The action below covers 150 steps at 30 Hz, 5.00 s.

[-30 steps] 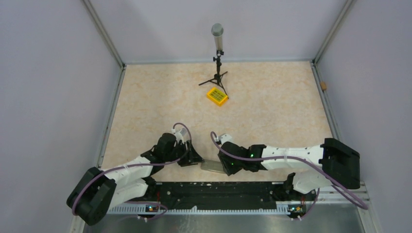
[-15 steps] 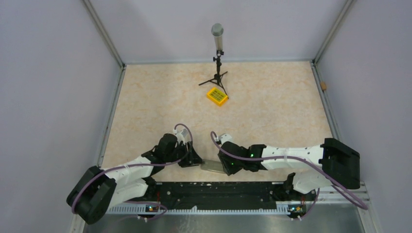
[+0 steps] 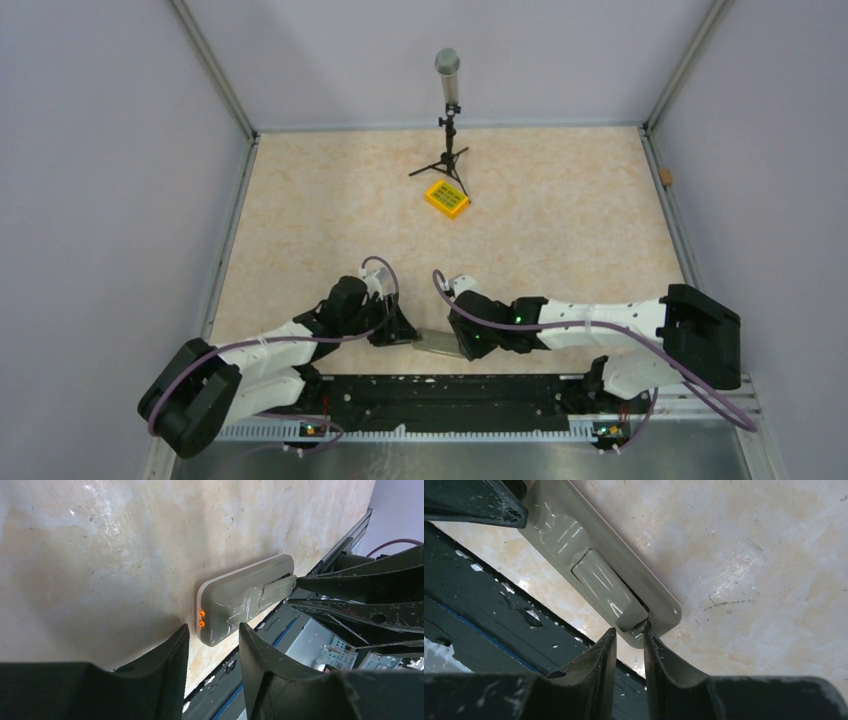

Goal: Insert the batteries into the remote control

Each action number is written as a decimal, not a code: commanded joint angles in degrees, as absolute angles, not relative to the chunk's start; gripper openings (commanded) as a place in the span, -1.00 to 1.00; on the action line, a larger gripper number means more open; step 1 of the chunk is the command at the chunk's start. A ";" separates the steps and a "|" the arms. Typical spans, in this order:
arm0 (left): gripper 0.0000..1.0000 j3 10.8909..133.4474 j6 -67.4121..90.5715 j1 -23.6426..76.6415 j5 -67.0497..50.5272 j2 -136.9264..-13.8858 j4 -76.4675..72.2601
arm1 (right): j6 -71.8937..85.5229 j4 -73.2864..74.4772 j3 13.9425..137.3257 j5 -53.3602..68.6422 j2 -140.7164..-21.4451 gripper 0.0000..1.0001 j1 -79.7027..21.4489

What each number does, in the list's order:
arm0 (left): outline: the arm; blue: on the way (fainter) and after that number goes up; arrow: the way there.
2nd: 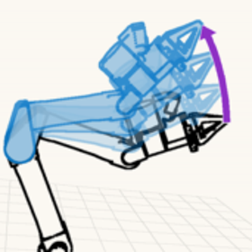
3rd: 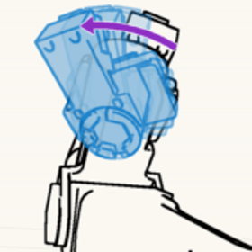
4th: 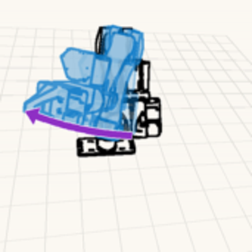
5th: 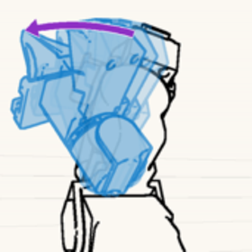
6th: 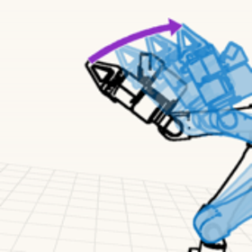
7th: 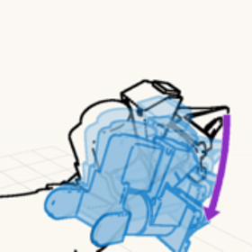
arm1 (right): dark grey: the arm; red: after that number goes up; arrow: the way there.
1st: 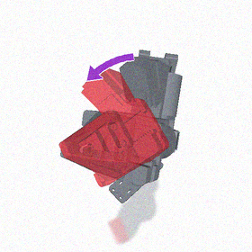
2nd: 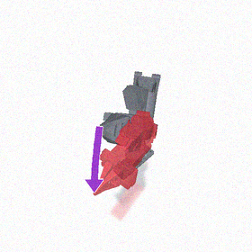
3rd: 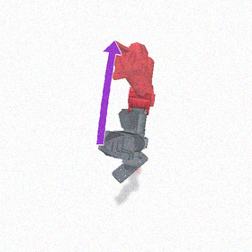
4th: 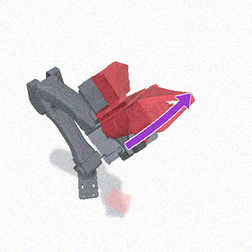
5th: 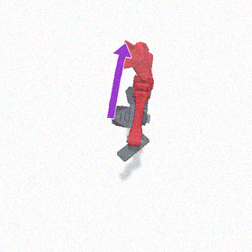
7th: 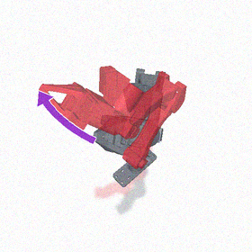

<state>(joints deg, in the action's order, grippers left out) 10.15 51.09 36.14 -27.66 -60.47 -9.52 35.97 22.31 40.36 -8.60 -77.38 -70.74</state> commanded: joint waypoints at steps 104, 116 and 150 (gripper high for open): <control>-0.25 12.51 50.80 39.65 -28.04 -65.58 -15.28 | 32.14 20.40 49.08 -10.02 -78.39 -0.49 -73.18; -0.26 12.72 50.76 39.86 -28.04 -66.14 -15.38 | 31.48 20.02 49.64 -10.71 -78.33 -0.49 -73.97; -0.26 12.92 50.54 40.35 -27.86 -65.98 -14.94 | 31.55 18.62 49.43 -10.64 -80.18 -0.49 -75.21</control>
<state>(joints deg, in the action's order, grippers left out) 11.44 50.87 39.29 -27.18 -65.30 -12.84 30.55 28.67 47.37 -12.99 -79.13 -74.08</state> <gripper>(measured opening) 0.374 0.256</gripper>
